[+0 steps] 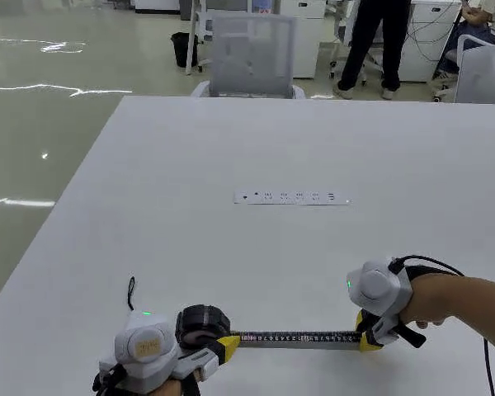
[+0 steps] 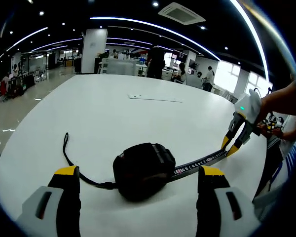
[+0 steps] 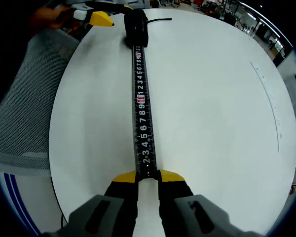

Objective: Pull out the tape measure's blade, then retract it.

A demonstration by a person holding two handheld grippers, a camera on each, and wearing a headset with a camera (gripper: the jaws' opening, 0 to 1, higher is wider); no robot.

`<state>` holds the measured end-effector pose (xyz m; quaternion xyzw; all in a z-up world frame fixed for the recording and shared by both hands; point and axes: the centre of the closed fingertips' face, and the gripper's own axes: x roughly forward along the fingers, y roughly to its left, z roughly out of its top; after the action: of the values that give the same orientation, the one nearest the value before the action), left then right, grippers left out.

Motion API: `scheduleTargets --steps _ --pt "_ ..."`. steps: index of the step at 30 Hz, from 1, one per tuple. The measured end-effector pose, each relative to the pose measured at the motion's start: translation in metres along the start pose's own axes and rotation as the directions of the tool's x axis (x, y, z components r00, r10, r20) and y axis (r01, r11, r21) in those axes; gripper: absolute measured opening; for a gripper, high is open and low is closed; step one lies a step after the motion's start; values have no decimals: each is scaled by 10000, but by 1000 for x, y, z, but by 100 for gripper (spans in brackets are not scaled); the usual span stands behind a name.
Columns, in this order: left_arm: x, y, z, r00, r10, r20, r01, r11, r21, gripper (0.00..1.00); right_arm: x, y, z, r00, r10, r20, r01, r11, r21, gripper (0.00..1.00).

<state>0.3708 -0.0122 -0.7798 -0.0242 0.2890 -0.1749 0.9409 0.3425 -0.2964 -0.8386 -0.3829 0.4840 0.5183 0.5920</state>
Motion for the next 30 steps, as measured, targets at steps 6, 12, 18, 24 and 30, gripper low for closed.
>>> scheduleTargets --steps 6,12,18,24,30 --pt "13 2 -6 9993 254 -283 -245 9992 307 96 0 0 0 9998 45 -207 -43 9999 98 15" --pt "21 -3 -10 9989 296 -367 -292 9995 128 96 1 0 -1 10000 29 -94 -28 9999 168 15" --pt "25 -5 -3 9992 374 -153 -375 9993 -15 93 0 0 0 9999 -16 -144 21 9994 353 15" --pt "31 -5 -3 9988 429 -252 -439 9982 -408 90 0 0 -1 9998 -11 -190 20 9989 479 15" --pt "36 -7 -3 9981 559 -262 -577 9957 -722 84 1 -1 -1 9999 -84 -89 89 9982 599 15"
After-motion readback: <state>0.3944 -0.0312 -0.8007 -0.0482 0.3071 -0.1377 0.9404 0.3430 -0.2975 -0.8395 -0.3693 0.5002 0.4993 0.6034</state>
